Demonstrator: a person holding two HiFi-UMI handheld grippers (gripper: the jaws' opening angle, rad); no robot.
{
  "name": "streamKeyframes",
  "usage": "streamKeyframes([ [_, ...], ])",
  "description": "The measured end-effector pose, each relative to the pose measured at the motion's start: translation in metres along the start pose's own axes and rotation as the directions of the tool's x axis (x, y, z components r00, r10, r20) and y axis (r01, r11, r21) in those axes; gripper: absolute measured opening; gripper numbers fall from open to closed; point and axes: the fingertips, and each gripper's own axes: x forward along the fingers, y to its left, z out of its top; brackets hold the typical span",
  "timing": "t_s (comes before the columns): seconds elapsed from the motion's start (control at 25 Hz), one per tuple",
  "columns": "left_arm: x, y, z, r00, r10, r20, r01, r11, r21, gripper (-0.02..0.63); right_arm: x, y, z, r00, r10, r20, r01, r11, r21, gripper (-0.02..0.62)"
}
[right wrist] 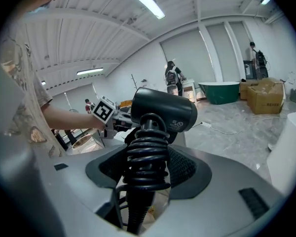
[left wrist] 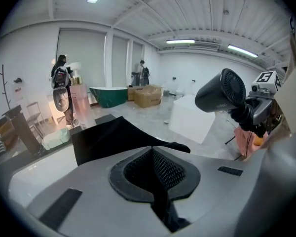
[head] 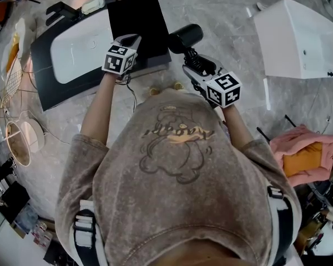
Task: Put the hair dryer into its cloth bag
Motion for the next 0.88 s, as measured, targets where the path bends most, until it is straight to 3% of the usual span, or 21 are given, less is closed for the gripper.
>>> streamKeyframes([
  [0.4,0.001,0.000,0.008,1.000,-0.020,-0.003,0.020,1.000,0.001,0.021,0.021,0.034,-0.030,0.974,0.150,-0.172,-0.176,0.974,-0.145,0.247],
  [0.88,0.003,-0.003,0.007,1.000,-0.024,-0.009,0.024,0.999,-0.021,0.021,0.050,0.066,-0.073,0.891,0.268,-0.367,-0.364,0.904,-0.223,0.247],
])
